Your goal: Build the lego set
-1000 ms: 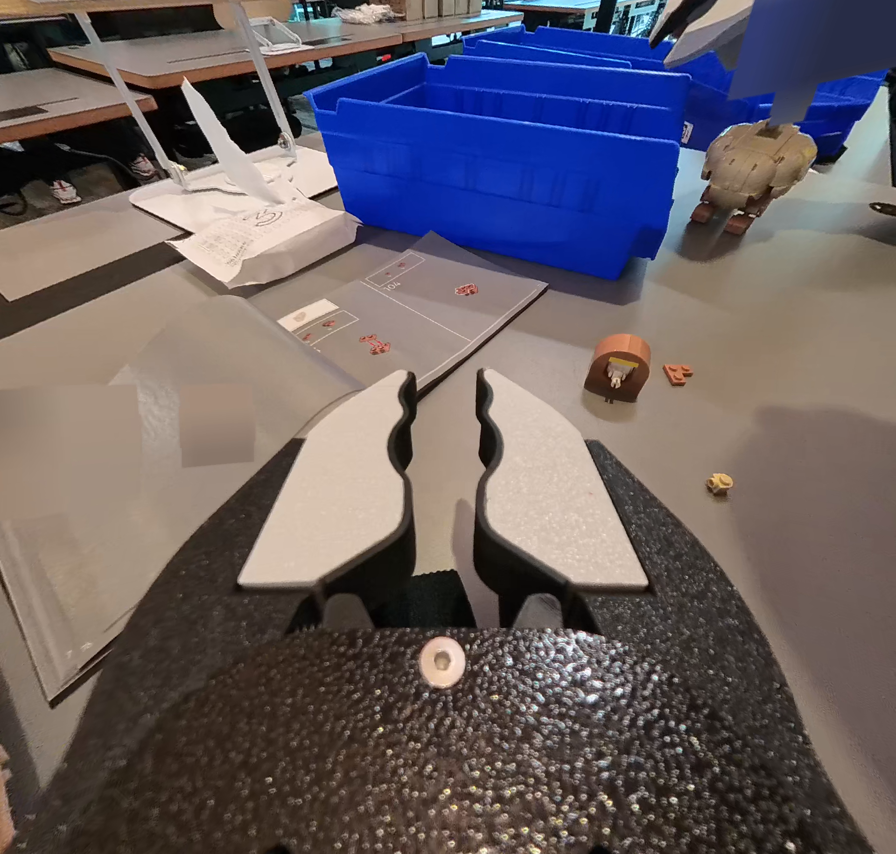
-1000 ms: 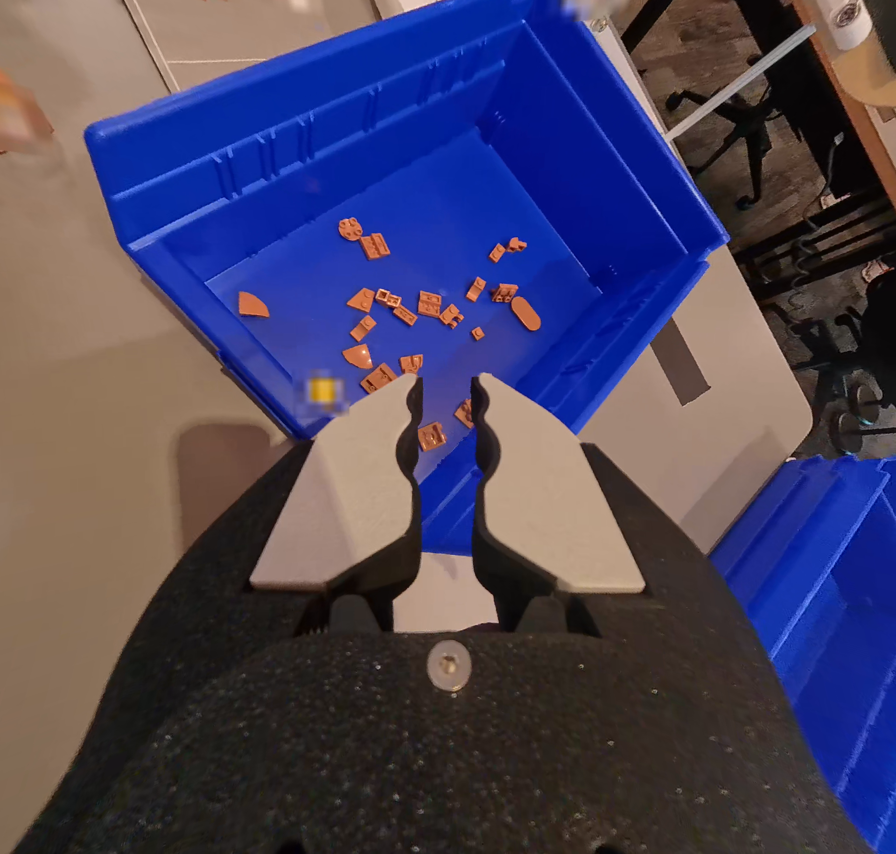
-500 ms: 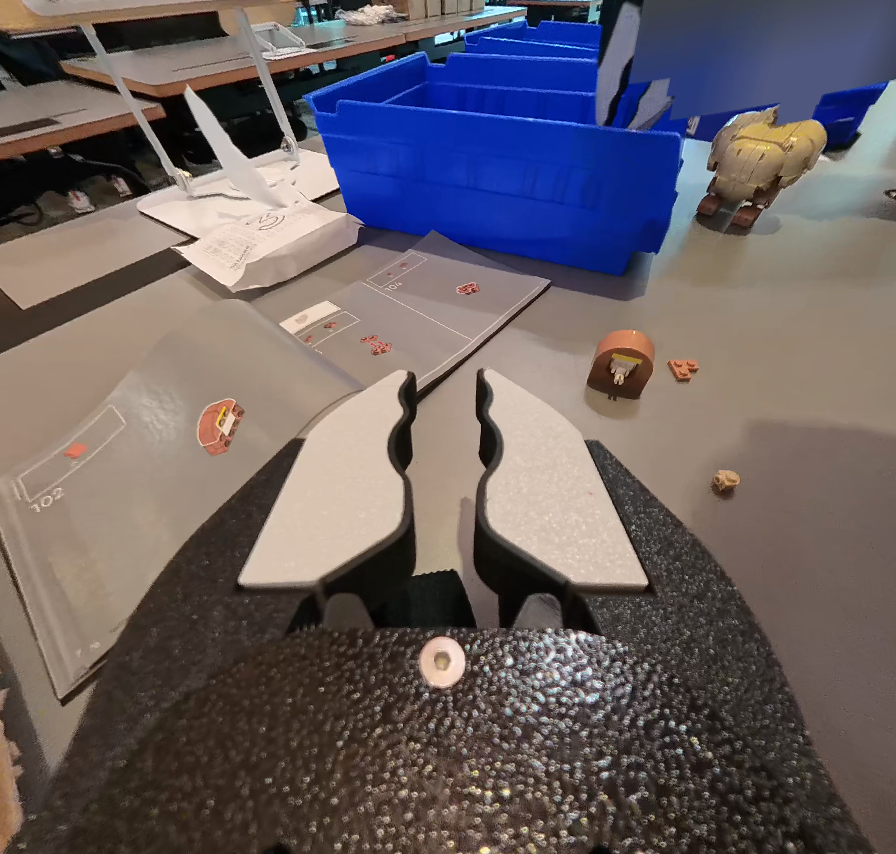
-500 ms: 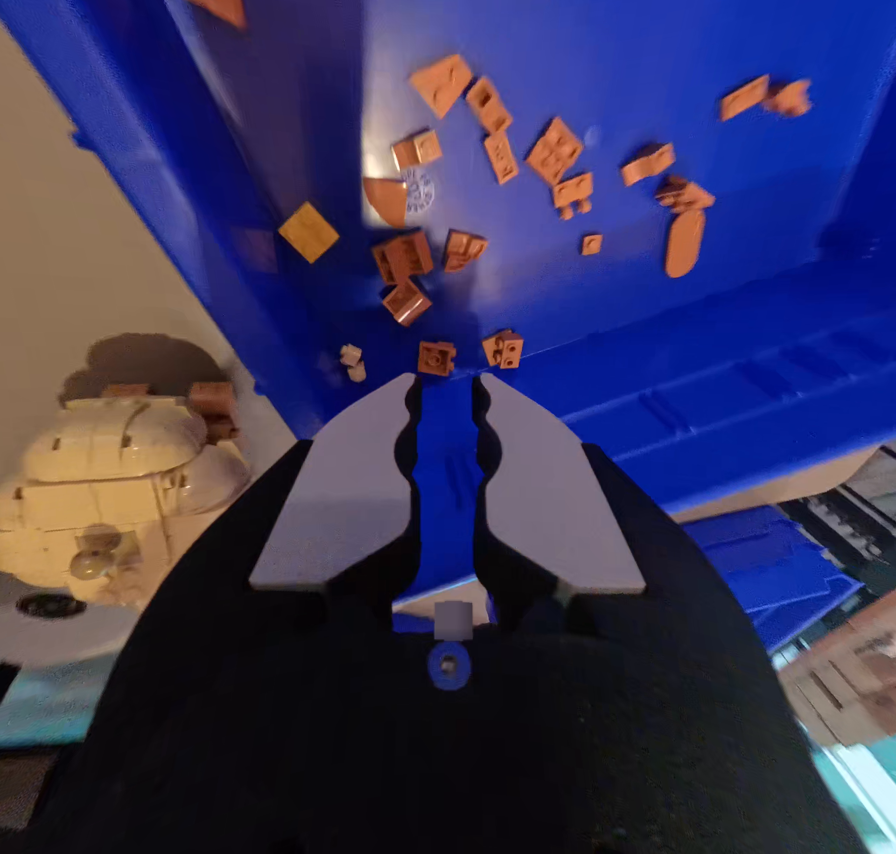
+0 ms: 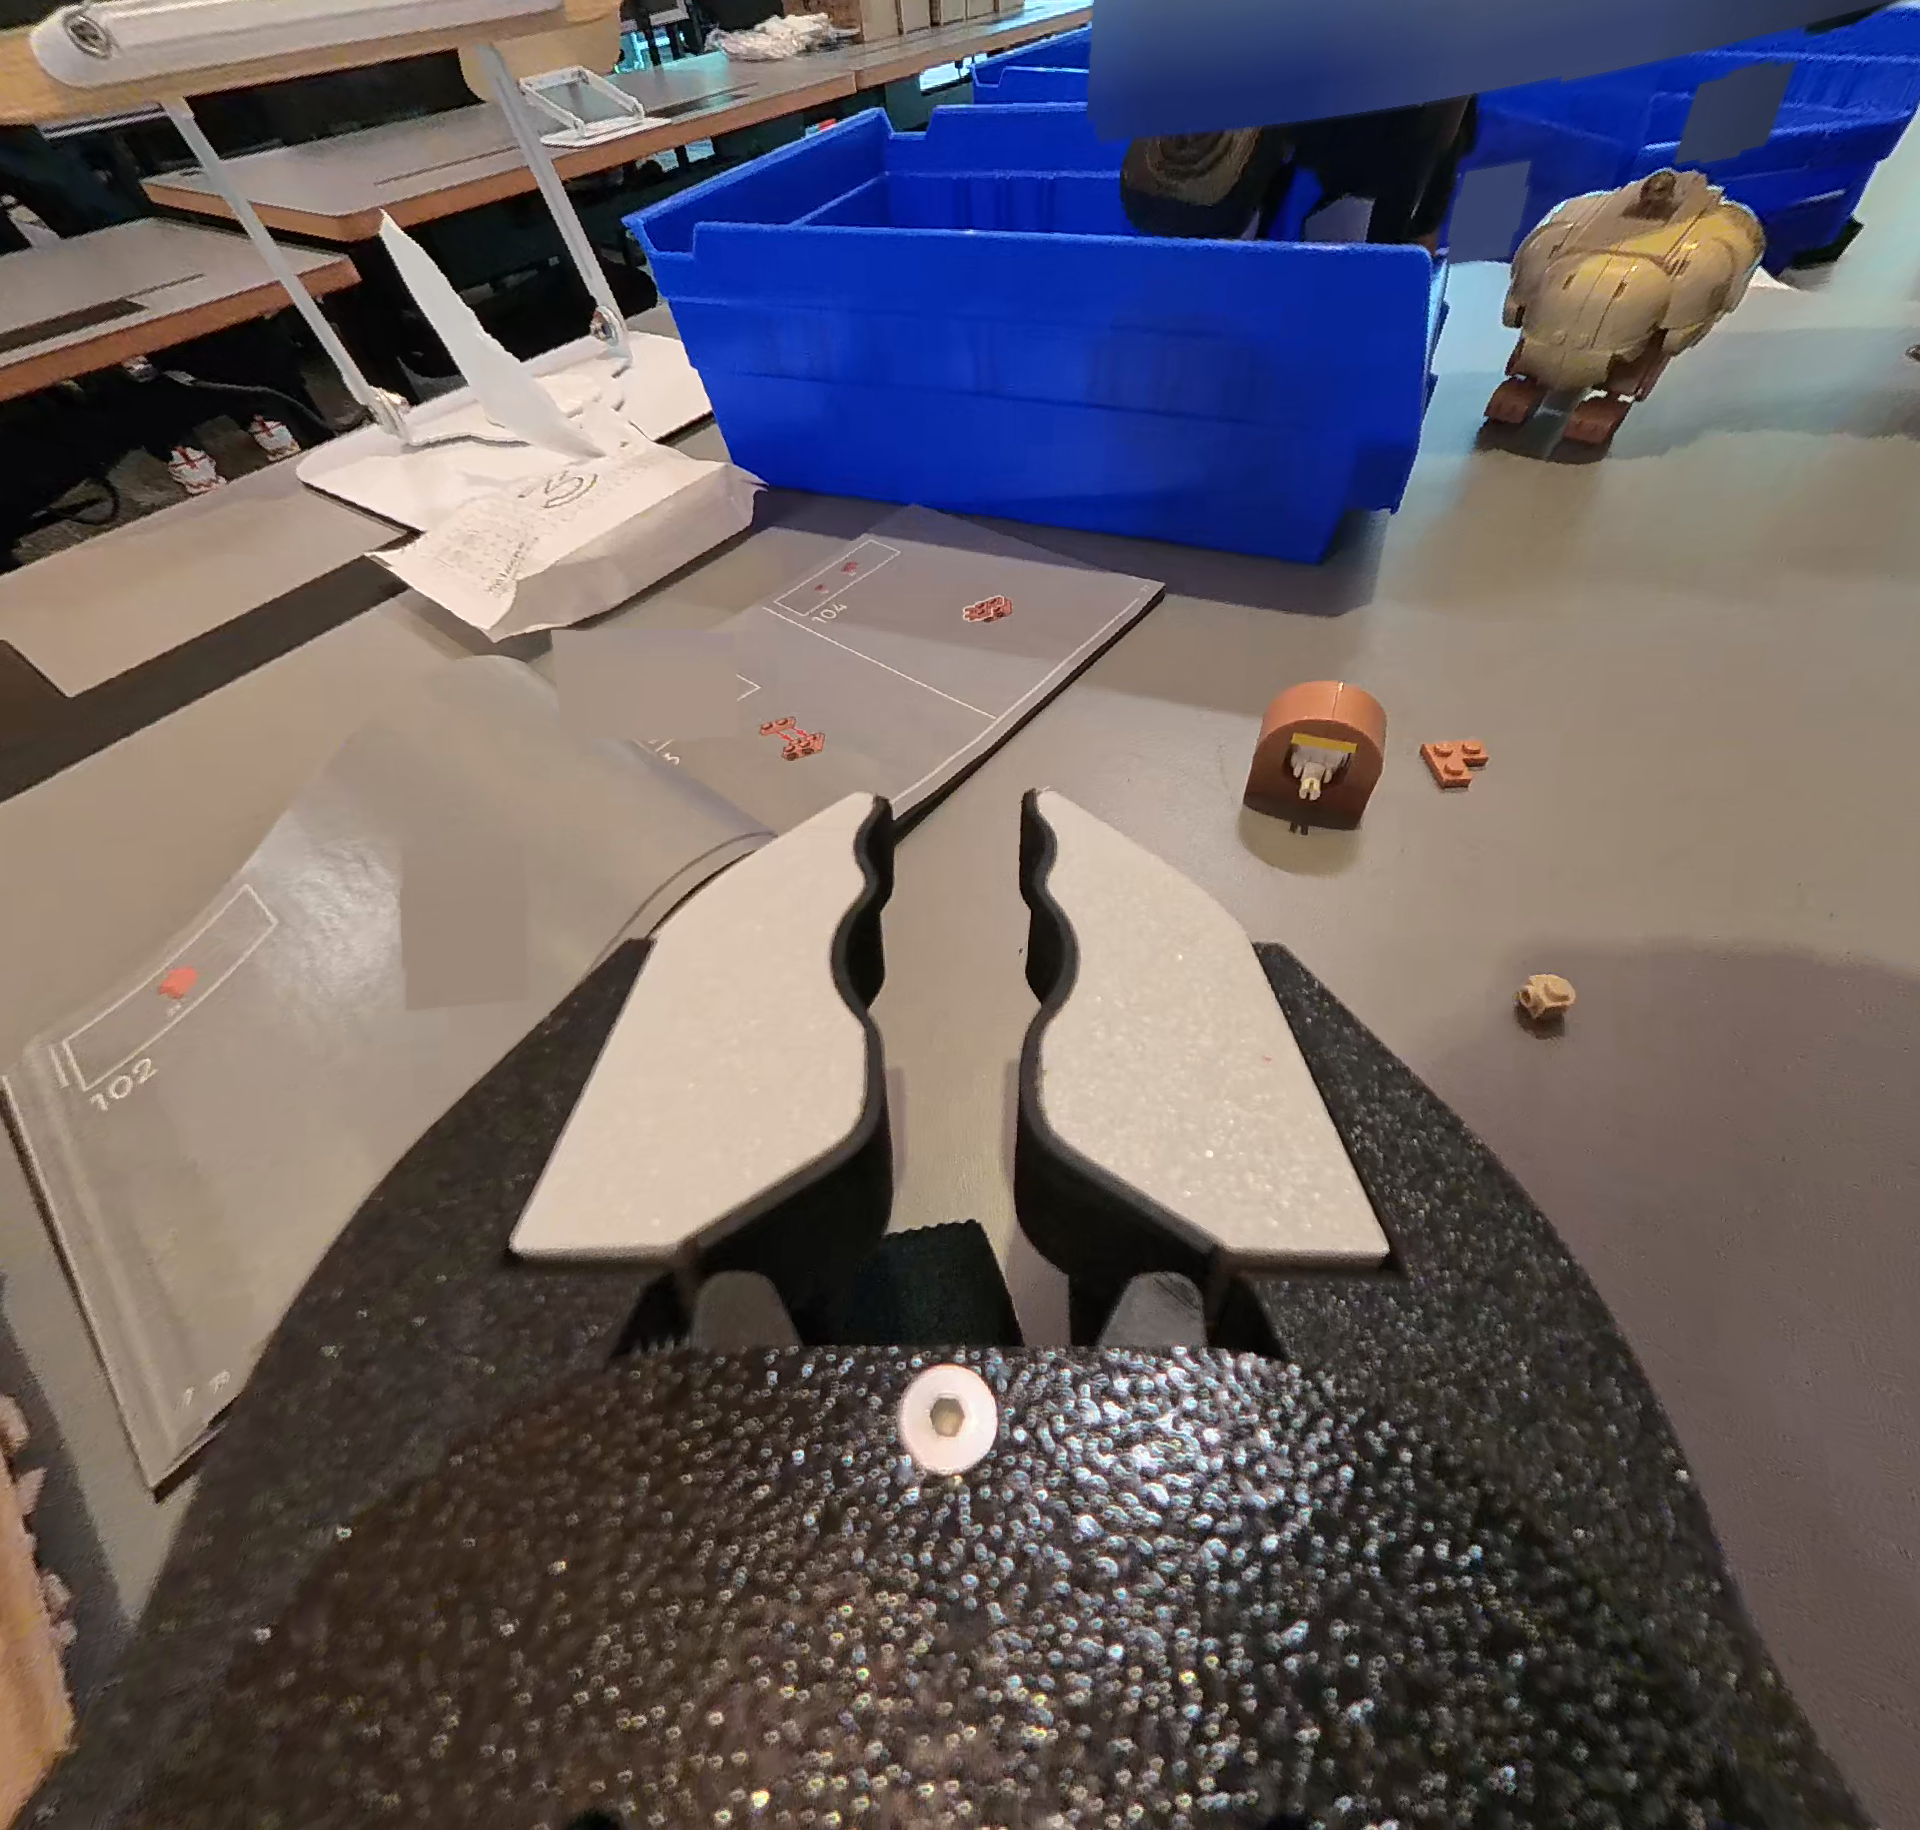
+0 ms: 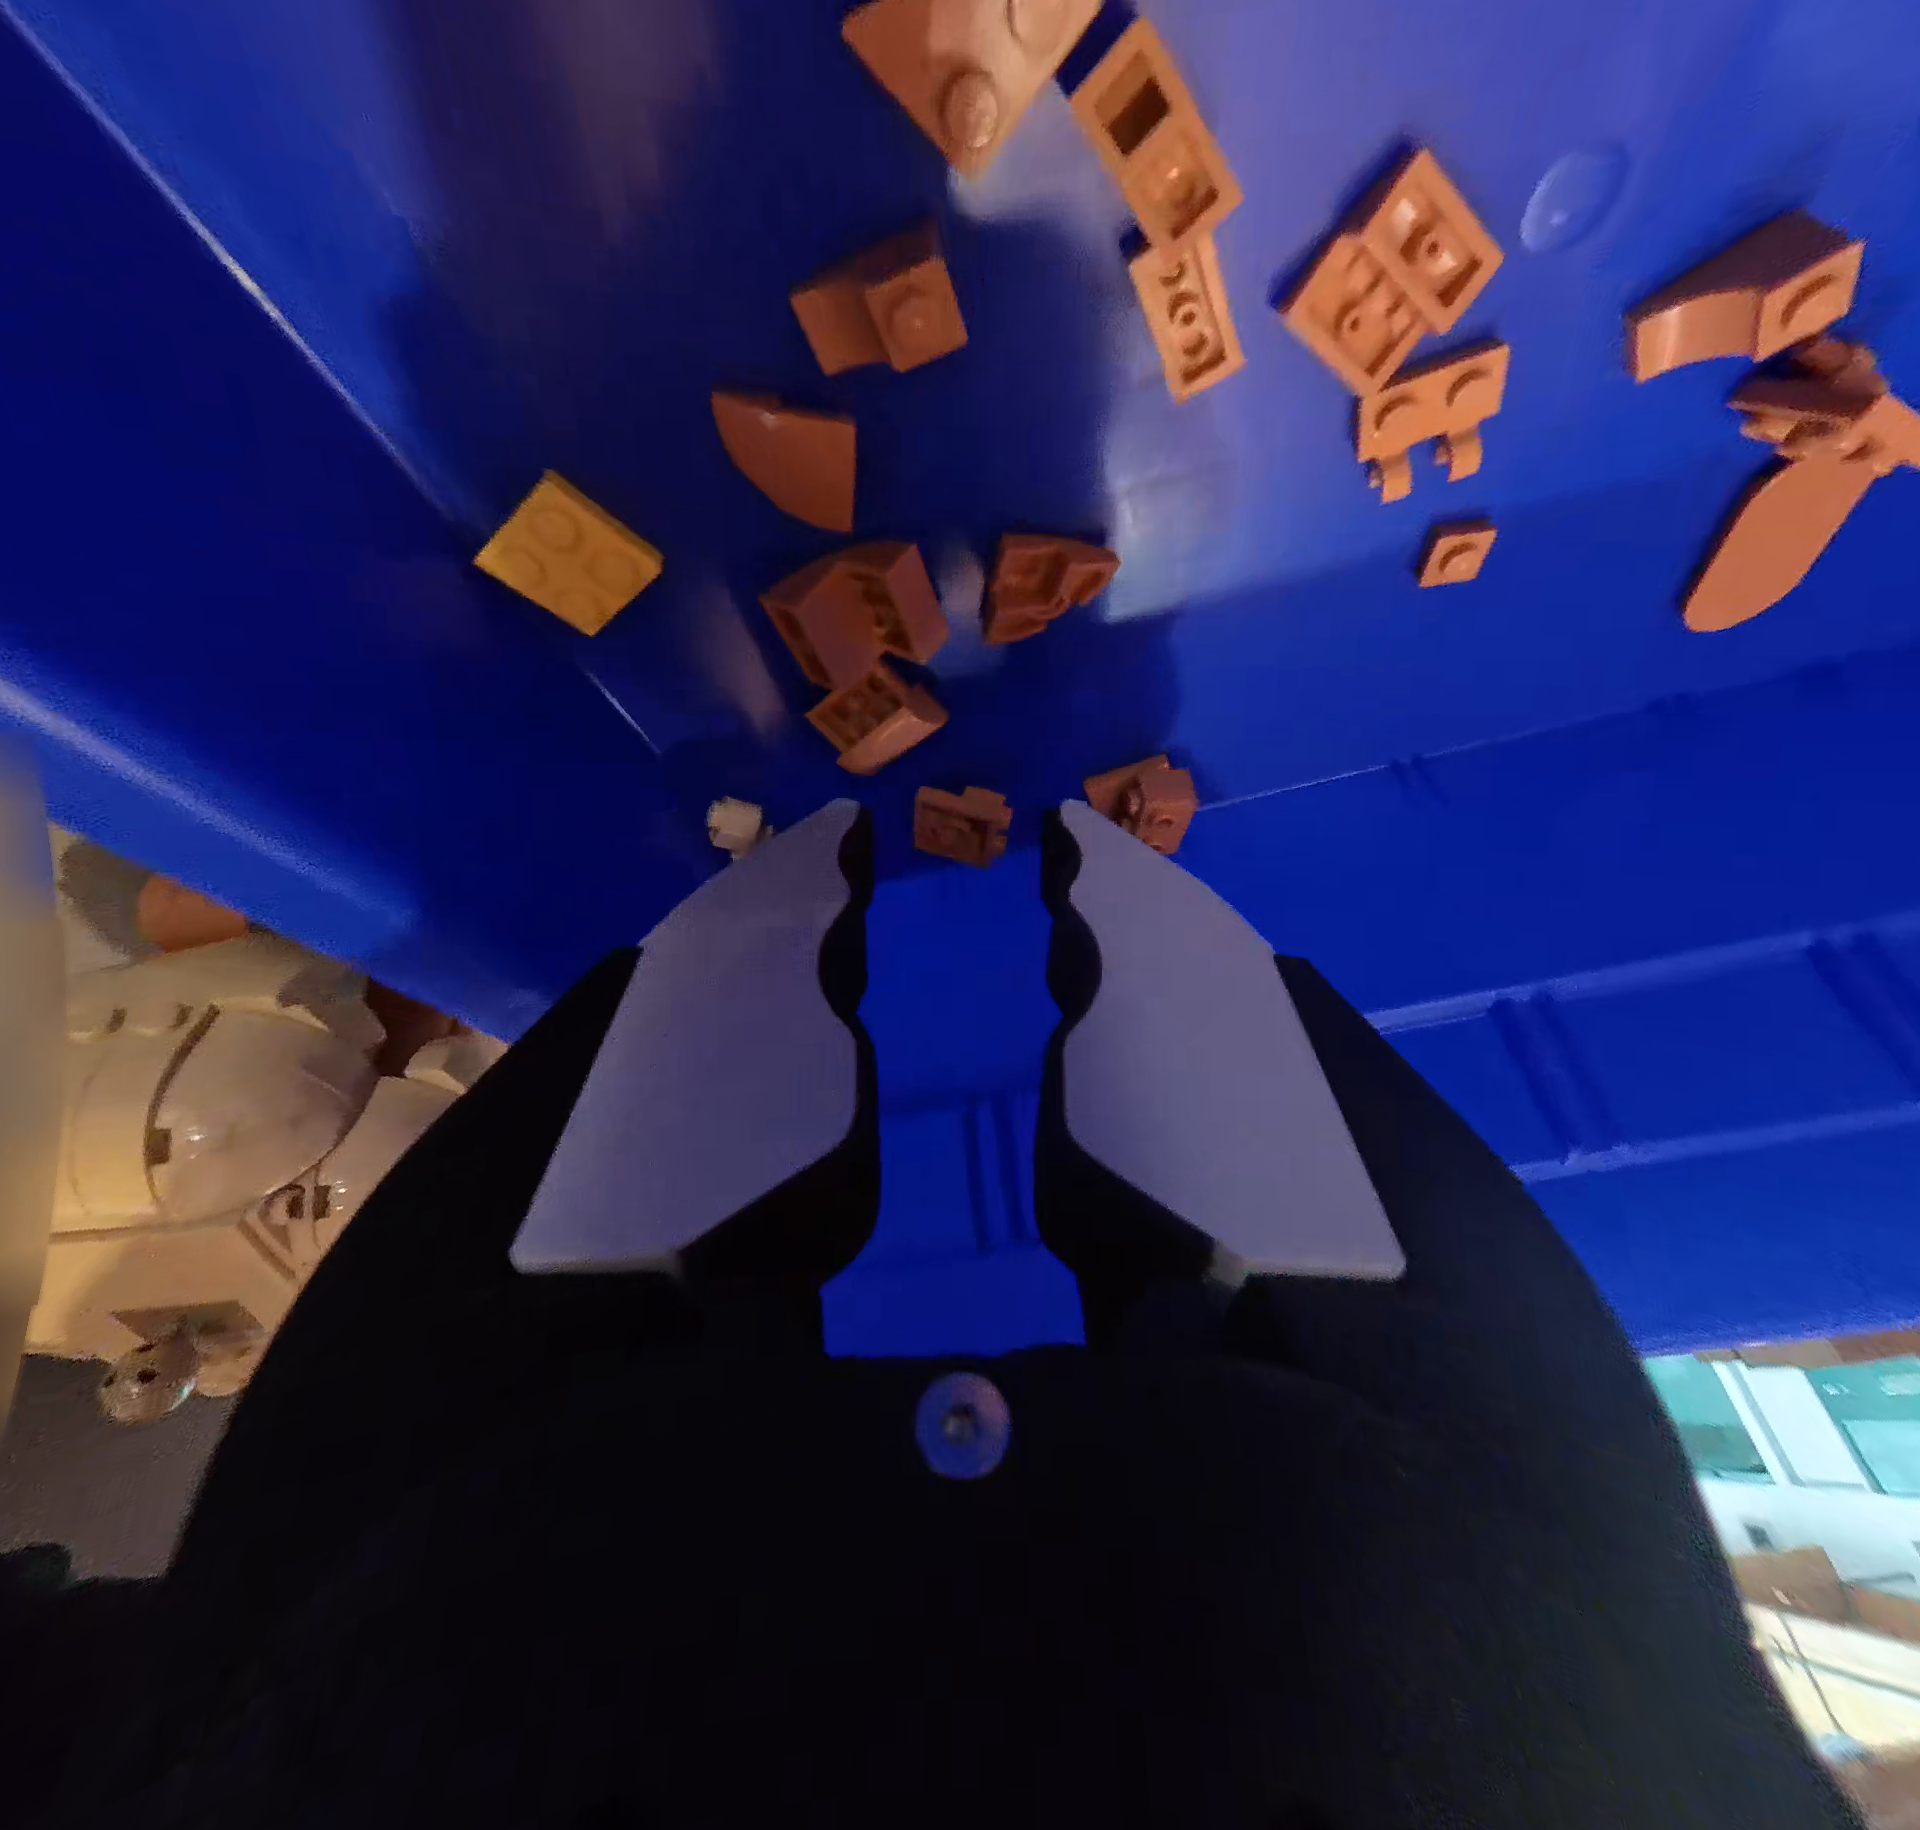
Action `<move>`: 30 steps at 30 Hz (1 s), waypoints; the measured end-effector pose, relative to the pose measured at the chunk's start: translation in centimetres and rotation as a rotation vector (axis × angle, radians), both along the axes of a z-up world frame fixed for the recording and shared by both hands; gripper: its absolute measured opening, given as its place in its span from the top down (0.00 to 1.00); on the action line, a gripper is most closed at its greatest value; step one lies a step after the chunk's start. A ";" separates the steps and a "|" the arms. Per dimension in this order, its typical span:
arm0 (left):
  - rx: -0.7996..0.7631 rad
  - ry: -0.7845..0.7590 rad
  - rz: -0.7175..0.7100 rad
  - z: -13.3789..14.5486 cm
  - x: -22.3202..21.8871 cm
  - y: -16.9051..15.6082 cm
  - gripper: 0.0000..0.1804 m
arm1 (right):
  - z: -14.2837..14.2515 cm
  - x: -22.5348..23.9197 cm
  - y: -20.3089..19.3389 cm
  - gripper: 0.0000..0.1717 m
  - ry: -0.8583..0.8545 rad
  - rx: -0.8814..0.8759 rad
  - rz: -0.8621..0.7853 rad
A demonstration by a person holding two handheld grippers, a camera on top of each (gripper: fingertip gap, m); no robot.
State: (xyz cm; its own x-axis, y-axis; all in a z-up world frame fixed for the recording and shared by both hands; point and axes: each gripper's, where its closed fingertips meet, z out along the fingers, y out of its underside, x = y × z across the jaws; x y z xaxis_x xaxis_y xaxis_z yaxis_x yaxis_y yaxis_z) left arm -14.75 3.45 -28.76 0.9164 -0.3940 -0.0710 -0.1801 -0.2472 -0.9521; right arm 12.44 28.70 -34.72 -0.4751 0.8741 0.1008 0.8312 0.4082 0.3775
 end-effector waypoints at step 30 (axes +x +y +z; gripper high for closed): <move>0.038 -0.081 0.017 1.0 -0.2 -1.4 0.88 | 5.1 -1.6 -2.2 0.89 0.279 0.020 -0.060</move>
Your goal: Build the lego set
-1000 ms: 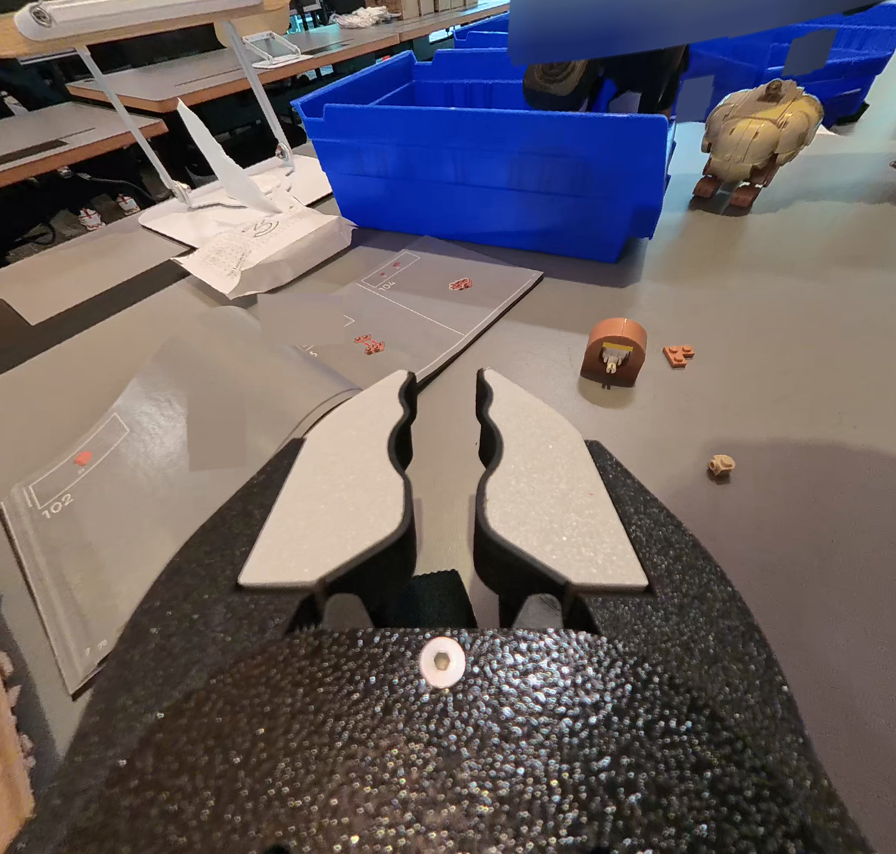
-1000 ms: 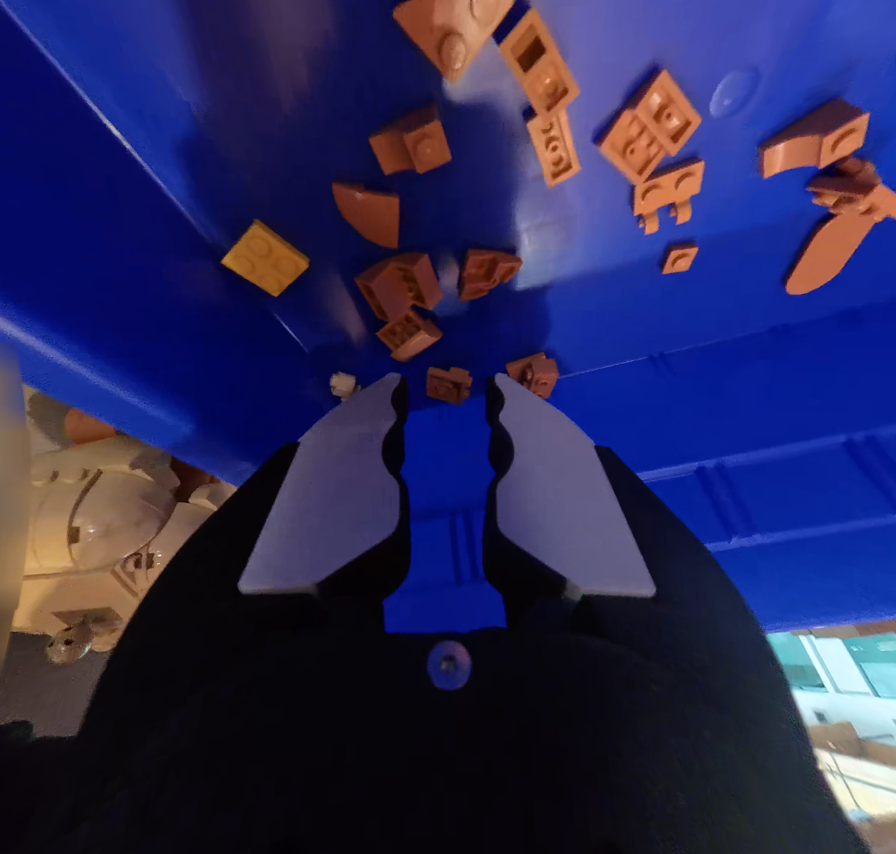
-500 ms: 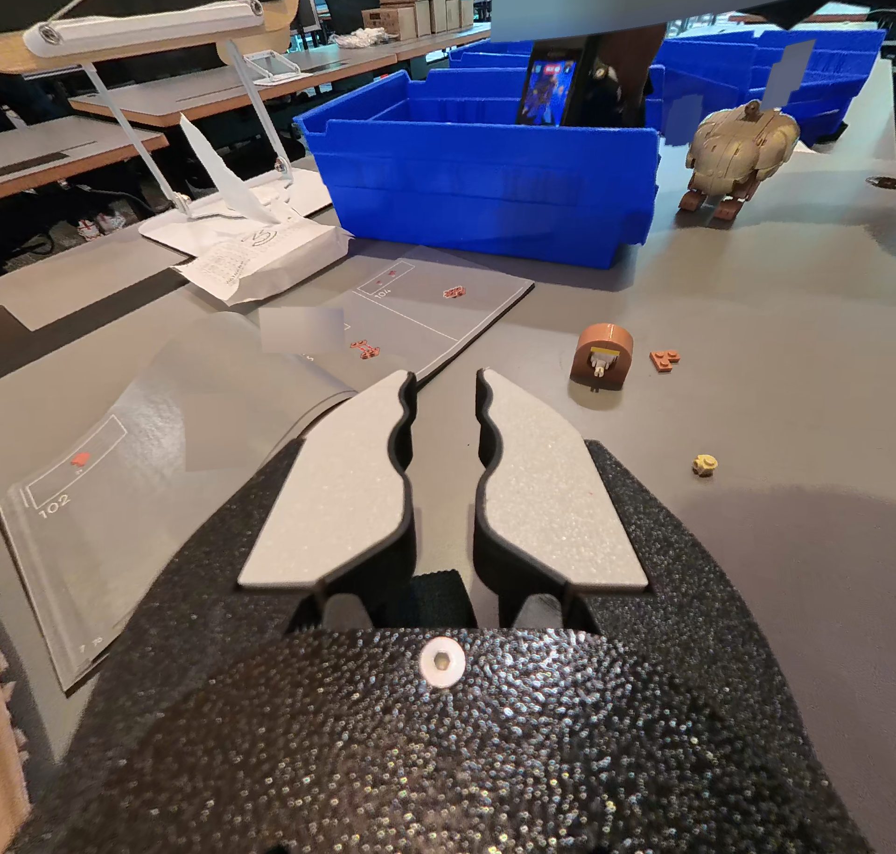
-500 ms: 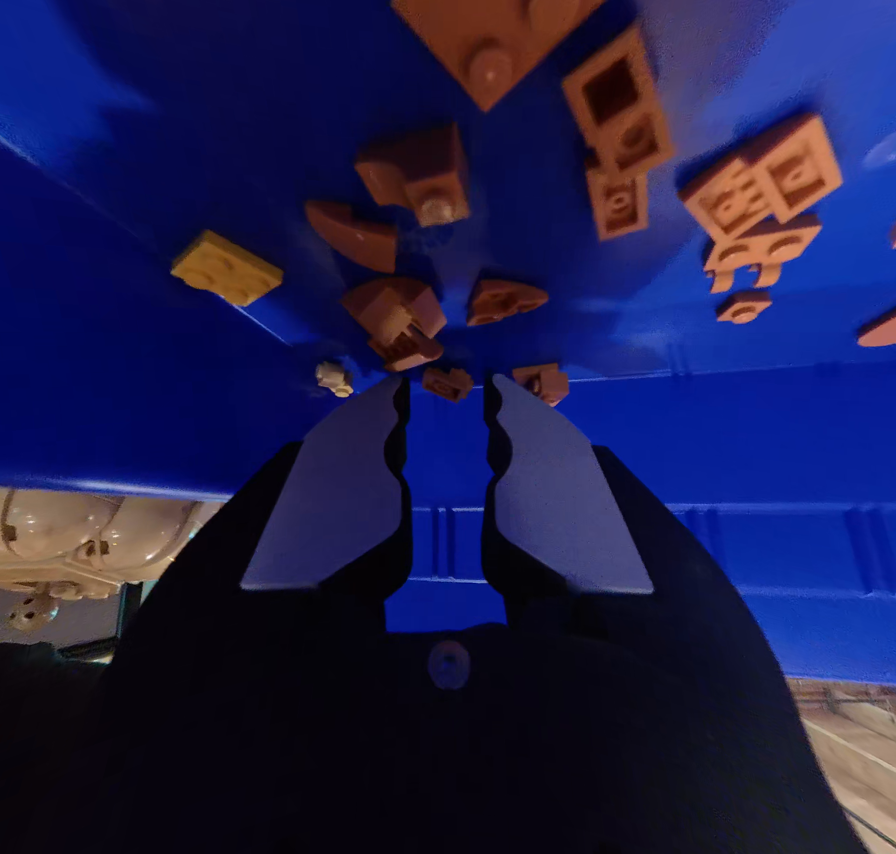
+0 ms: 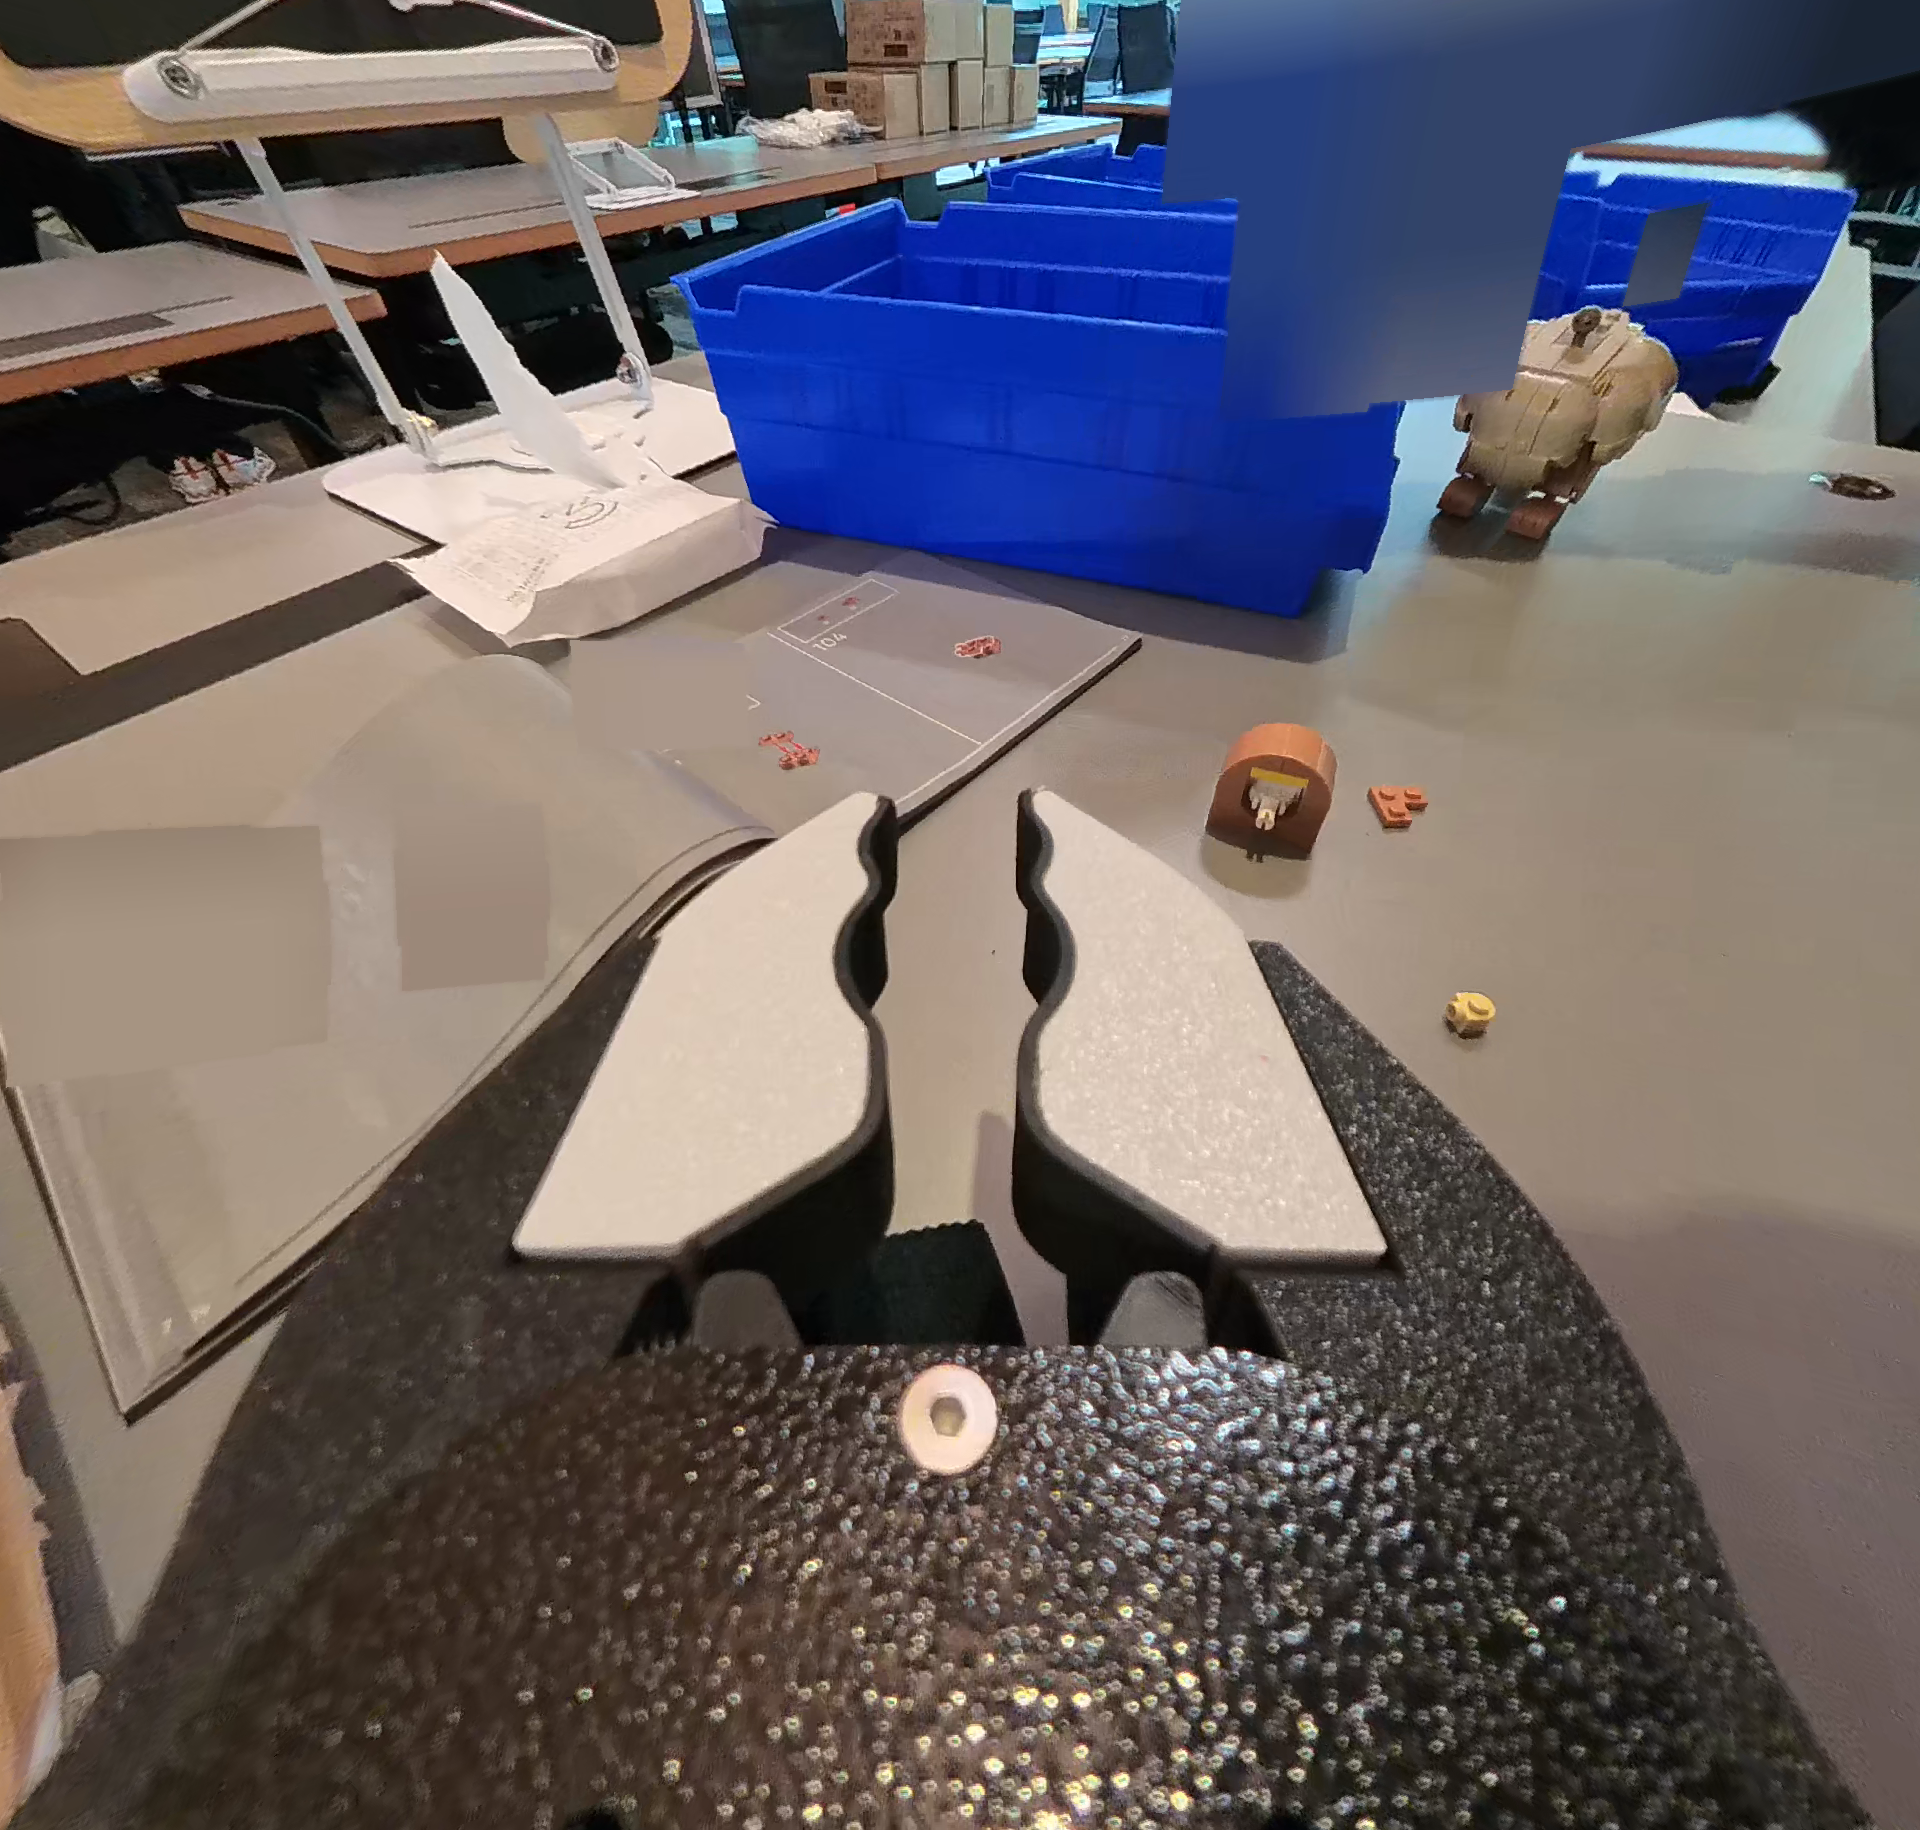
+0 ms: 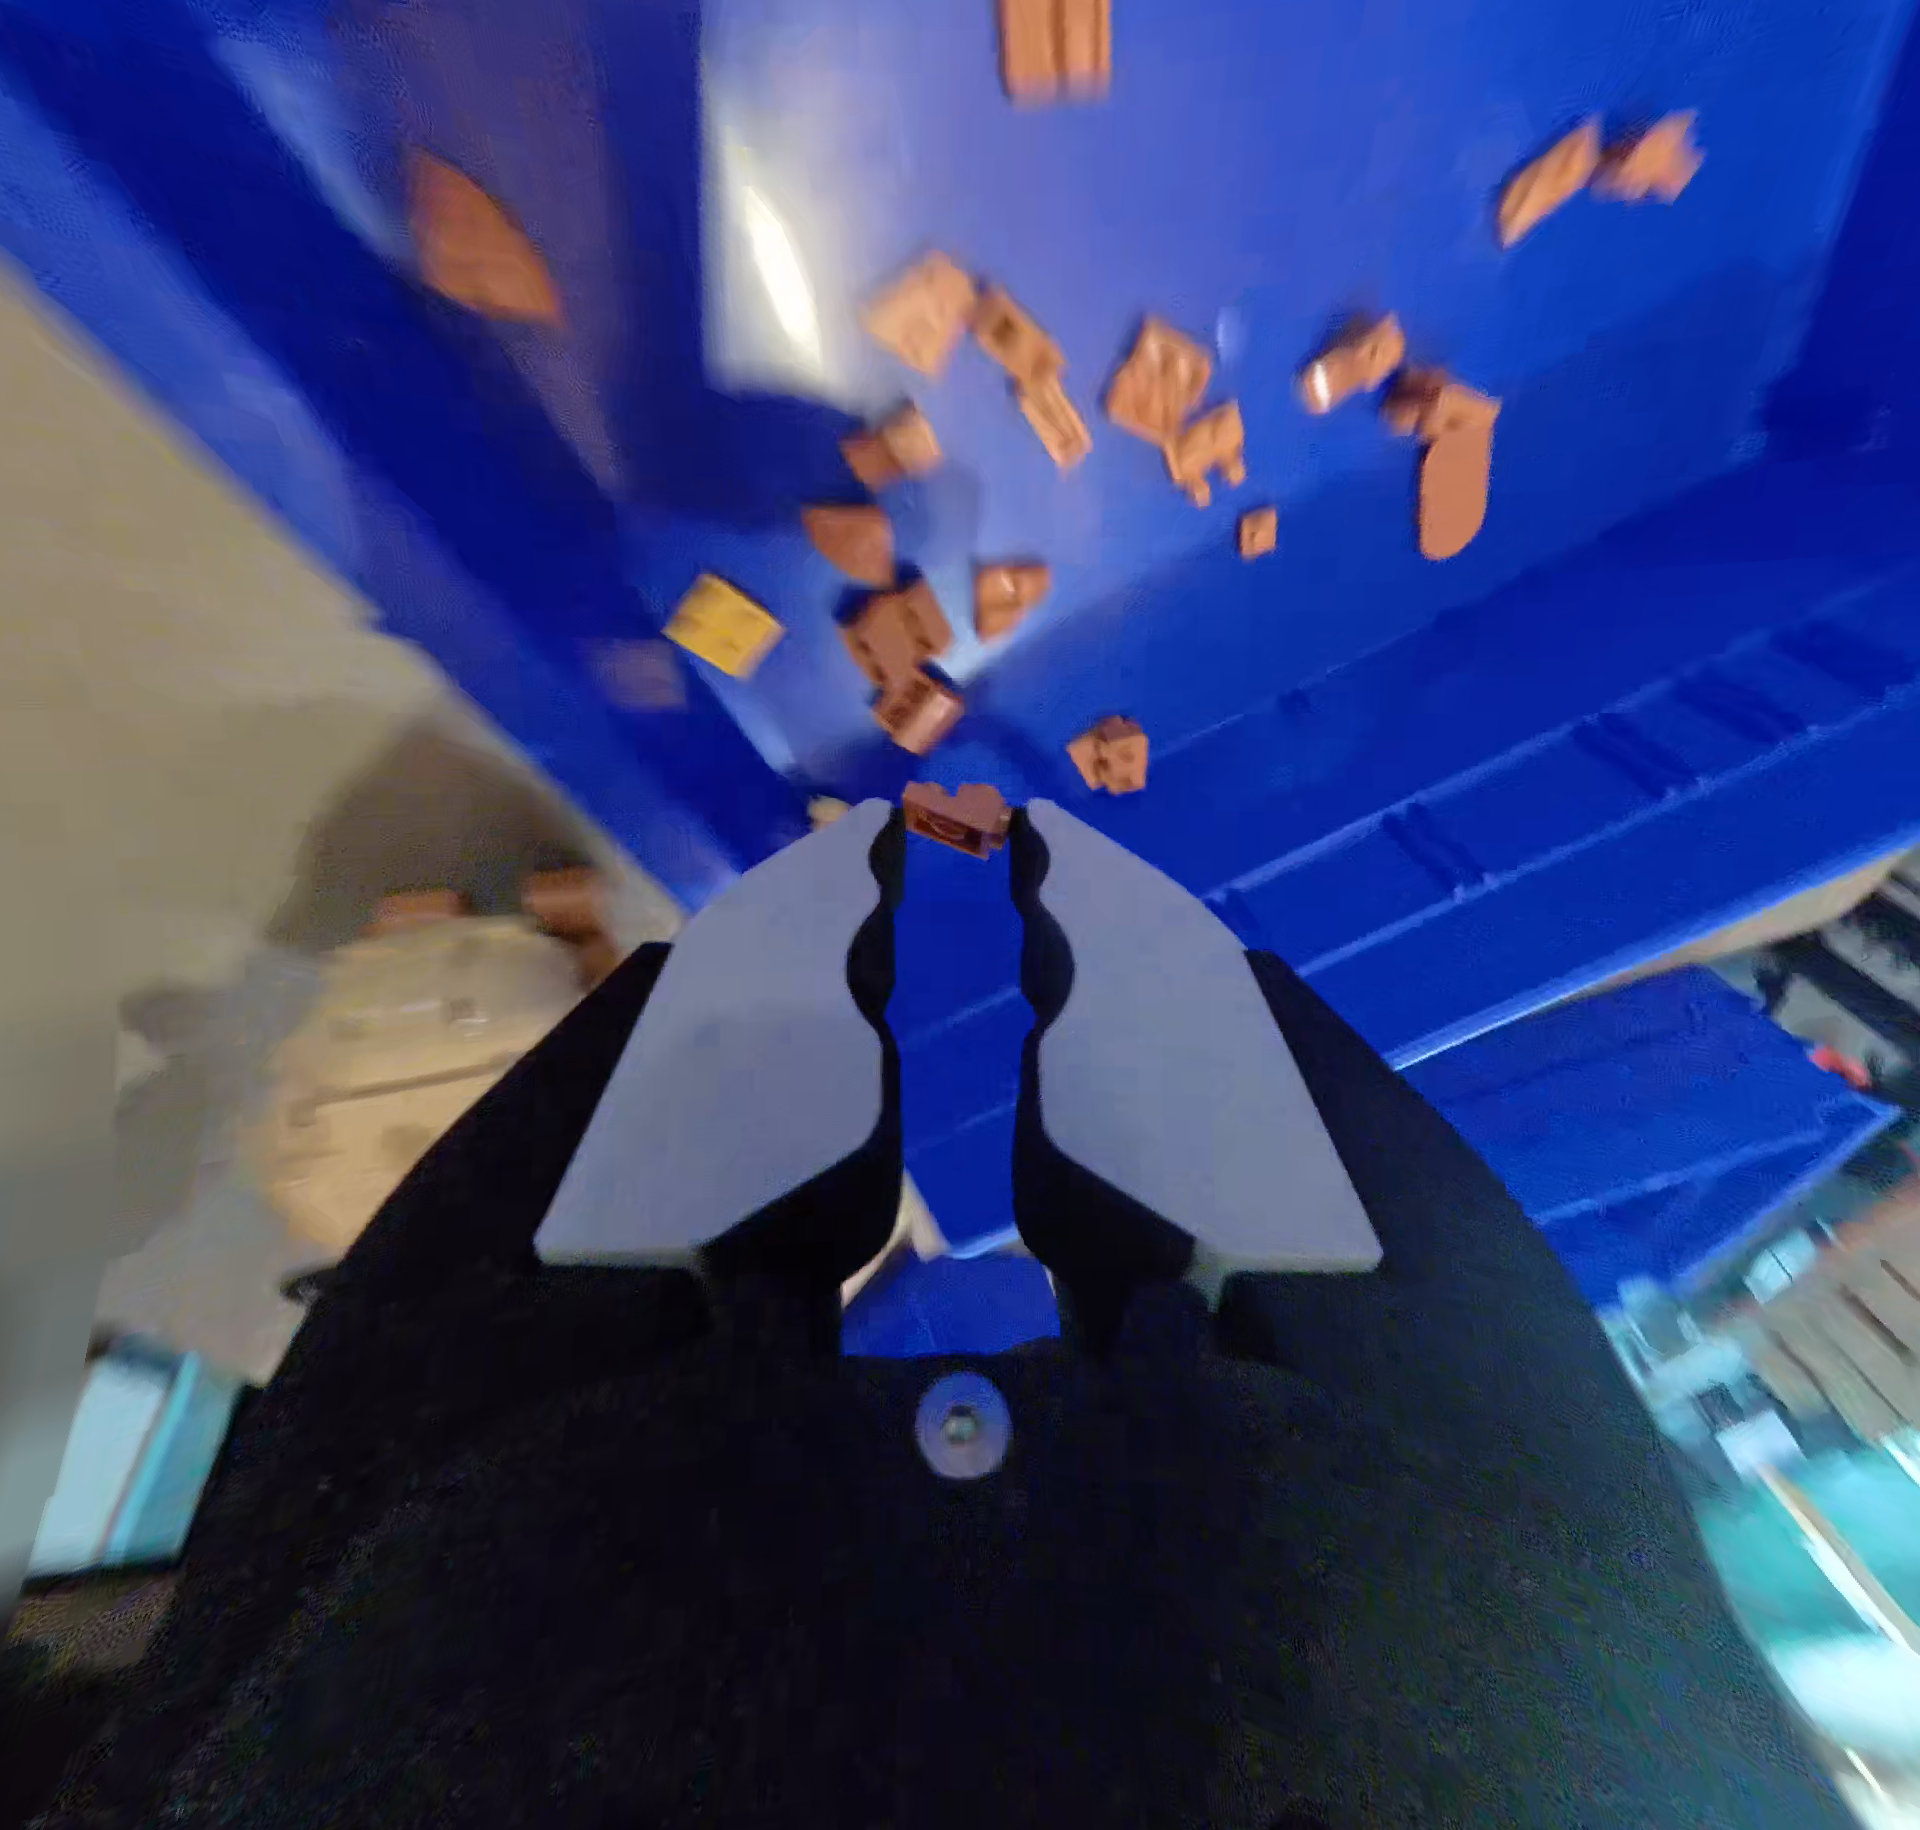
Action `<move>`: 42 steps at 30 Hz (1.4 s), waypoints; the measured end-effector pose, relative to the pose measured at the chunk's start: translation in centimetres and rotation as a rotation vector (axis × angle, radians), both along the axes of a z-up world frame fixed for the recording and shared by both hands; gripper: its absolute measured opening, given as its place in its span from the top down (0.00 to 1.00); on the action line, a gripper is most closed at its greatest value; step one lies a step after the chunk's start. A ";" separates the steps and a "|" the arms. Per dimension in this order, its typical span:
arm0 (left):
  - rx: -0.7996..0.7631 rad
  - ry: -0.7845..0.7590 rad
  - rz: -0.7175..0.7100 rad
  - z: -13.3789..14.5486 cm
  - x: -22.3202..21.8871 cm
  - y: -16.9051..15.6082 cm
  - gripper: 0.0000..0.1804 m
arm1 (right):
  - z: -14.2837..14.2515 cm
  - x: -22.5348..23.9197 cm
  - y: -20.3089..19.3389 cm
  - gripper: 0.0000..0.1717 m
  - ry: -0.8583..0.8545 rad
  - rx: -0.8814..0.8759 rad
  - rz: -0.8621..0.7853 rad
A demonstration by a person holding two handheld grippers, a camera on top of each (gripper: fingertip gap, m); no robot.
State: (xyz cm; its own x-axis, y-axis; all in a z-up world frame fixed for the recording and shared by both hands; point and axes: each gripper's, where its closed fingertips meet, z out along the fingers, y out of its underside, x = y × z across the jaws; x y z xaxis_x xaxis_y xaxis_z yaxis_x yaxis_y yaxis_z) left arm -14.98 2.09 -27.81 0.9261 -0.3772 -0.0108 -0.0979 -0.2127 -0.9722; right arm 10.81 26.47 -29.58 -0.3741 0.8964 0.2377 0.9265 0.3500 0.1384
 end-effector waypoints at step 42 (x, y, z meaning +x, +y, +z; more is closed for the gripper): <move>-0.372 -0.716 -0.416 1.6 11.2 -0.2 0.91 | 2.6 -16.9 -25.0 0.87 1.330 -0.122 0.172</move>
State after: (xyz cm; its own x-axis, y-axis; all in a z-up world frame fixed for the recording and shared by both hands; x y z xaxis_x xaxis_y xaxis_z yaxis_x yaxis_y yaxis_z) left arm -3.78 1.89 -26.19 0.4522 -0.5470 0.7045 0.3642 -0.6078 -0.7057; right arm -6.07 1.48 -27.03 -0.0325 0.9032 0.4280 0.2758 0.4198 -0.8647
